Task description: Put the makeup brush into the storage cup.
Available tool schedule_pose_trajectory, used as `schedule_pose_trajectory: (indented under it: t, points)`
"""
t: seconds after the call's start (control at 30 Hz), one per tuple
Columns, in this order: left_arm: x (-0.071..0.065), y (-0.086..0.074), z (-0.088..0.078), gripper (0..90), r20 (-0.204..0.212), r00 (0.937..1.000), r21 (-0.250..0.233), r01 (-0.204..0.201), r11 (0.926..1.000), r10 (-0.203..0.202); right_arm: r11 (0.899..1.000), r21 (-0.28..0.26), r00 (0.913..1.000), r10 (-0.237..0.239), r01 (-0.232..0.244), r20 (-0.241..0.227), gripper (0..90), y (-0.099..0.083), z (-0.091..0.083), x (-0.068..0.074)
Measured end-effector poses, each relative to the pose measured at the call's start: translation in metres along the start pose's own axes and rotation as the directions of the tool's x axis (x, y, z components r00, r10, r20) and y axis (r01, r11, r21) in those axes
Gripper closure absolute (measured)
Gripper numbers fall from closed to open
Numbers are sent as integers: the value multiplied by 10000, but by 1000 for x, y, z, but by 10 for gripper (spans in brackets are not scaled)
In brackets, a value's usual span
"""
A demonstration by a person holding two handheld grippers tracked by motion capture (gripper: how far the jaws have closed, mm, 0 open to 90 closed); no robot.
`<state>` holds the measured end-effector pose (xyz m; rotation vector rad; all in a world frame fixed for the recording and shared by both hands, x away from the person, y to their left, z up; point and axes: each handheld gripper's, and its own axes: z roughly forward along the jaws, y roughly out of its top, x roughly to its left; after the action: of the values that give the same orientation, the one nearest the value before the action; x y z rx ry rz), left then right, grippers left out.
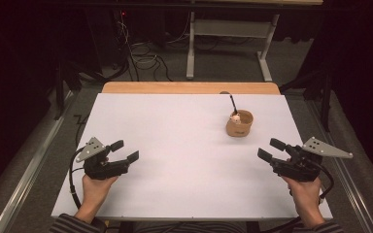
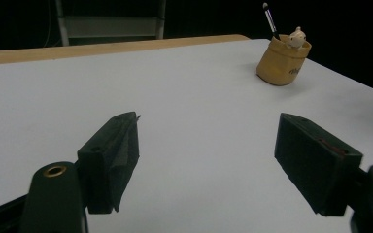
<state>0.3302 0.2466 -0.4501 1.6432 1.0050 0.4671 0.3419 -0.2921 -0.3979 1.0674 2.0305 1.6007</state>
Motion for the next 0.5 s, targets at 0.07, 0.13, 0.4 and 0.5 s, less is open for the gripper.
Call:
schedule_pose_trajectory:
  t: [0.07, 0.13, 0.4, 0.5]
  points:
    - [0, 0, 0, 246, -4, 10000, 2, 22, 10000, -22, 10000, 23, 10000, 24, -24, -50, 344, -2, 1, 0]
    - [0, 0, 0, 246, -6, 10000, -5, 22, 10000, -22, 10000, 30, 10000, 51, -51, -76, 345, -5, 2, 0]
    - [0, 0, 0, 246, 11, 10000, -36, 22, 10000, -22, 9995, 259, 9995, -199, 205, -251, 350, -12, 11, 6]
    - [0, 0, 0, 246, 11, 10000, -30, 16, 10000, -16, 9983, 371, 9984, -446, 459, -360, 350, -14, 15, 11]
